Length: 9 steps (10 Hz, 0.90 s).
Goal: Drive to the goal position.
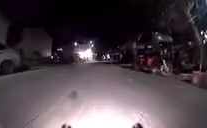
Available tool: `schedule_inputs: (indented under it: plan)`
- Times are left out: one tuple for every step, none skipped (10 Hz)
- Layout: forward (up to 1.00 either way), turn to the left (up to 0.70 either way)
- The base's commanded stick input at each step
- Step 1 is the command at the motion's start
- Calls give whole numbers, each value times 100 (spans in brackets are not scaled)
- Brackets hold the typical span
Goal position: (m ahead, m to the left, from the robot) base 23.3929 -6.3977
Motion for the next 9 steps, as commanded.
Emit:
schedule_inputs:
  plan:
    - [60,0]
    - [60,0]
    - [60,0]
    - [60,0]
    - [60,0]
    - [60,0]
    - [60,0]
    - [60,0]
    - [60,0]
